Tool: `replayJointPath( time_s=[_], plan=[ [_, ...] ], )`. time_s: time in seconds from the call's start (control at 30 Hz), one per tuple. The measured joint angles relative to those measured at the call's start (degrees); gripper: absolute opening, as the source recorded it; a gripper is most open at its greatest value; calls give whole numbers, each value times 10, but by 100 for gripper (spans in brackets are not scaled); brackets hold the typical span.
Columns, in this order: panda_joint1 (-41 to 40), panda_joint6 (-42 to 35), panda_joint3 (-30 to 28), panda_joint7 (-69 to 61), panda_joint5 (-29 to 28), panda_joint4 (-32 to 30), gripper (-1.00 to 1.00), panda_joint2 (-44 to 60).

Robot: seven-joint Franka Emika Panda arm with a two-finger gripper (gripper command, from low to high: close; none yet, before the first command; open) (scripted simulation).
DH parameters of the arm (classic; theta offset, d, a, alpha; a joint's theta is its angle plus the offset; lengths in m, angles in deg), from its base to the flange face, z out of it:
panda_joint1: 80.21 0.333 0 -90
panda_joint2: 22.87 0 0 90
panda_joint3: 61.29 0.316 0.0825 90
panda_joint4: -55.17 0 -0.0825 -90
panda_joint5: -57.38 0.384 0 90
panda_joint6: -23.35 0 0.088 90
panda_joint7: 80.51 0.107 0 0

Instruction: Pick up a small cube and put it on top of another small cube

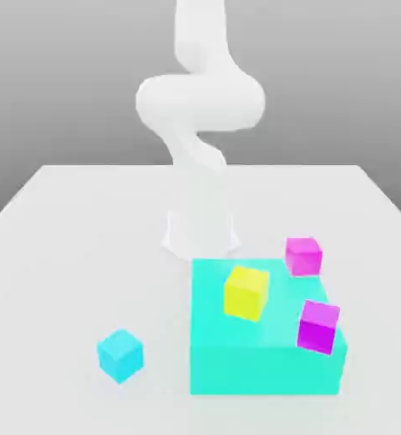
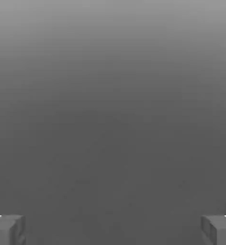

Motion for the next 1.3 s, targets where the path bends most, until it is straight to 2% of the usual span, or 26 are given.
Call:
replayJointPath(
  time_s=[0.47, 0.67, 0.9, 0.93, 1.13, 1.3],
  plan=[
    [-95, 178, -19, 143, -15, -153, 0, 296],
    [-126, 253, -37, 185, 3, -217, 0, 421],
    [-144, 365, -18, 174, 36, -211, 0, 566],
    [-146, 377, -15, 173, 38, -208, -100, 581],
    [-148, 384, -13, 174, 37, -207, -100, 588],
    [-141, 321, -23, 185, 22, -221, -100, 512]
  ],
)
